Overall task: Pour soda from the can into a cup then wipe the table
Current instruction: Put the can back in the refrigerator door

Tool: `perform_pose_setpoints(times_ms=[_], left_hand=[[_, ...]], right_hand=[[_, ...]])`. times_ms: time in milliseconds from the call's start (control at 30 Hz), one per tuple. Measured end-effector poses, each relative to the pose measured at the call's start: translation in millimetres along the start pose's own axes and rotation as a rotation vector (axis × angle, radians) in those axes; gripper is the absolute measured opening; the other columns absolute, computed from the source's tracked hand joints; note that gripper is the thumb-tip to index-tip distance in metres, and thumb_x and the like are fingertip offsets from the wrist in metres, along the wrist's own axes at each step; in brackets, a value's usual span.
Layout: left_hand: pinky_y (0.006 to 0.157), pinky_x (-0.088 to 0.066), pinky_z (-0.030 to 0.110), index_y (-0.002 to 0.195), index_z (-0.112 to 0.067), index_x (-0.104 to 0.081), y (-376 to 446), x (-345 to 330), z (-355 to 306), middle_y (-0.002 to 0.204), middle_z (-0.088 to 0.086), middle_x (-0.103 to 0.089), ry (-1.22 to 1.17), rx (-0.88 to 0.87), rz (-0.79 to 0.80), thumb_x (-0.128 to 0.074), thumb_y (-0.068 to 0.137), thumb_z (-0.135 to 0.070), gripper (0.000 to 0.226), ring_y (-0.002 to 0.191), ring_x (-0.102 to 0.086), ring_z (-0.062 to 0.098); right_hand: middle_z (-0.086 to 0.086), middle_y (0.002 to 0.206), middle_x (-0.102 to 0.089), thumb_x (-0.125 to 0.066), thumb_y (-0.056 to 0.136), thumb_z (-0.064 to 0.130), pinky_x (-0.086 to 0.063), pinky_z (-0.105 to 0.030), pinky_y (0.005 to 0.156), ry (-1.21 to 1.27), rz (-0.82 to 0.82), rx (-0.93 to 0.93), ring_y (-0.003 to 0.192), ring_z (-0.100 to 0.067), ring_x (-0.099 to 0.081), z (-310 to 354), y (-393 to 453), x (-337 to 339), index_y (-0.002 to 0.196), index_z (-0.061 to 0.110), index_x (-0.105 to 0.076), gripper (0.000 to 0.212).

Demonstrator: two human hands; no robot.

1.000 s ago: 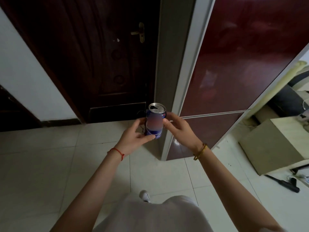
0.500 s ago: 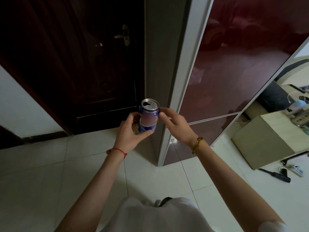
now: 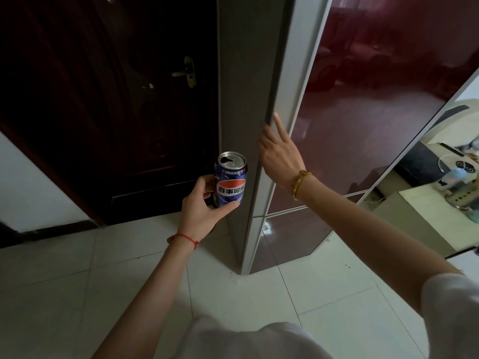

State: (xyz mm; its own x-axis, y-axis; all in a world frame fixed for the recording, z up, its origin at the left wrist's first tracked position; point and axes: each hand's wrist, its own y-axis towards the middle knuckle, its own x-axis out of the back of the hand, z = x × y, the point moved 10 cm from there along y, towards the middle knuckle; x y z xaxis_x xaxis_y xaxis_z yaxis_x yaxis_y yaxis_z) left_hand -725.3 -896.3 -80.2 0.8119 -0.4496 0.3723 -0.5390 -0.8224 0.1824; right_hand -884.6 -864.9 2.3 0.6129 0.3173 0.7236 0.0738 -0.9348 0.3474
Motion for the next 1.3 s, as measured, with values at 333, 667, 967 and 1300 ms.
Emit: perform_pose_setpoints(times_ms=[333, 667, 967, 1300], left_hand=[[0.096, -0.051, 0.022, 0.125, -0.021, -0.055, 8.0, -1.1, -0.5, 0.119, -0.012, -0.065, -0.029, -0.004, 0.014, -0.089, 0.067, -0.031, 0.068, 0.110, -0.062, 0.002], [0.097, -0.050, 0.024, 0.125, -0.020, -0.055, 3.1, -13.3, -11.5, 0.121, -0.010, -0.065, -0.088, -0.039, 0.086, -0.088, 0.066, -0.032, 0.068, 0.112, -0.062, 0.004], [0.094, -0.051, 0.020, 0.127, -0.017, -0.054, -11.5, -67.4, -46.4, 0.122, -0.008, -0.064, -0.144, -0.095, 0.274, -0.088, 0.067, -0.025, 0.070, 0.112, -0.060, 0.002], [0.085, -0.052, 0.013, 0.124, -0.026, -0.051, -36.7, -144.8, -96.5, 0.116, -0.015, -0.062, -0.211, -0.185, 0.546, -0.086, 0.068, -0.017, 0.066, 0.108, -0.060, -0.001]], right_hand=[[-0.017, 0.128, -0.061, -0.049, 0.089, 0.013, -0.007, -0.056, 0.121, -0.072, 0.004, -0.036, 0.138, -0.037, -0.036, 2.9, 3.0, 3.0, 0.120, 0.001, -0.065, 0.037], [-0.015, 0.118, -0.067, -0.061, 0.086, 0.005, -0.008, -0.051, 0.121, -0.039, -0.194, -0.123, 0.127, -0.031, -0.053, 0.2, -74.2, 40.3, 0.116, 0.005, -0.066, 0.031], [-0.010, 0.147, -0.046, -0.053, 0.095, 0.003, -0.005, -0.049, 0.122, -0.054, -0.304, -0.299, 0.143, -0.026, -0.030, -18.7, -169.5, 66.5, 0.142, 0.008, -0.048, 0.047], [-0.008, 0.164, 0.004, -0.063, 0.092, 0.014, -0.011, -0.048, 0.122, -0.100, -0.262, -0.715, 0.151, -0.028, -0.002, -52.8, -283.0, 90.0, 0.155, 0.007, -0.008, 0.083]])
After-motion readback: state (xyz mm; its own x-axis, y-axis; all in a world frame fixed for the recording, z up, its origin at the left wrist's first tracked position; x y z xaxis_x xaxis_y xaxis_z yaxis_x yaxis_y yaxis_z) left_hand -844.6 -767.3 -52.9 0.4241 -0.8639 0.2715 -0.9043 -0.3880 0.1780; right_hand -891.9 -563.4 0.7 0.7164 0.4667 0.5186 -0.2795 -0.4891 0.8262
